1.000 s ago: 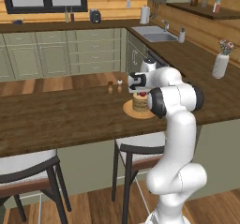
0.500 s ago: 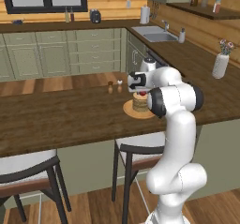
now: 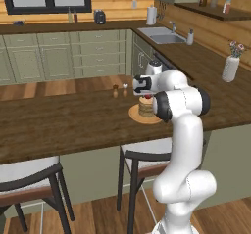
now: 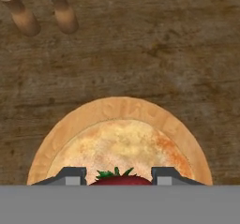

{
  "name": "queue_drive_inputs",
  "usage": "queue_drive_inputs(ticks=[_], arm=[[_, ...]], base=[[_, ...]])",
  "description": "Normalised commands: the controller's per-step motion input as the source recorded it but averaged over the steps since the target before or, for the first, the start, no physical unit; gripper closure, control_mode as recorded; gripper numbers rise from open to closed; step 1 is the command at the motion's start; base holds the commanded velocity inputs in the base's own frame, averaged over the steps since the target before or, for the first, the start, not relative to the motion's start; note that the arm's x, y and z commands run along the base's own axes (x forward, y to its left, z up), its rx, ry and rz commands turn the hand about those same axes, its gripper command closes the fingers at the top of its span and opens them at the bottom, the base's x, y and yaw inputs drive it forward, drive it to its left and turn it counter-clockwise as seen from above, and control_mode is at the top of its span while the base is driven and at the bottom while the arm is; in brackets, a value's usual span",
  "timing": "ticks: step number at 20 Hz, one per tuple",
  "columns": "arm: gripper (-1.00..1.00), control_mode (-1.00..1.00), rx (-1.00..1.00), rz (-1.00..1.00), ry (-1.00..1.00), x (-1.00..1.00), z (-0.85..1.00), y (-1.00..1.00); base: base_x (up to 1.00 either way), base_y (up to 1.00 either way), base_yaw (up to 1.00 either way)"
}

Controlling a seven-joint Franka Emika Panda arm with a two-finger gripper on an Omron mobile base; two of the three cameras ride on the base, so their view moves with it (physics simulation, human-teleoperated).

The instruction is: Take the strawberry from the fridge and place it on top of the pancake, located on the dining counter.

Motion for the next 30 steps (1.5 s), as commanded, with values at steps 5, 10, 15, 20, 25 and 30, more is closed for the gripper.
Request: queue_drive_inputs(ticks=[5, 10, 15, 20, 25, 30], arm=[[1.00, -1.00, 0.00, 0.00, 0.00, -0.01, -0.31, 0.00], [-1.00, -1.00, 0.00, 0.00, -0.01, -0.10, -0.10, 0.00], [-1.00, -1.00, 0.00, 0.00, 0.00, -0.01, 0.00, 0.00], [-1.00, -1.00, 0.00, 0.00, 0.00, -0.06, 0.02, 0.00], [-1.00, -1.00, -0.01, 0.00, 0.00, -0.45, 0.41, 0.00], [-1.00, -1.00, 0.00, -0.01, -0.02, -0.97, 0.62, 0.01]], base=[[0.00, 0.00, 0.00], [0.00, 0.00, 0.00], [0.00, 0.00, 0.00], [0.00, 0.00, 0.00], [0.00, 0.00, 0.00], [0.00, 0.00, 0.00]])
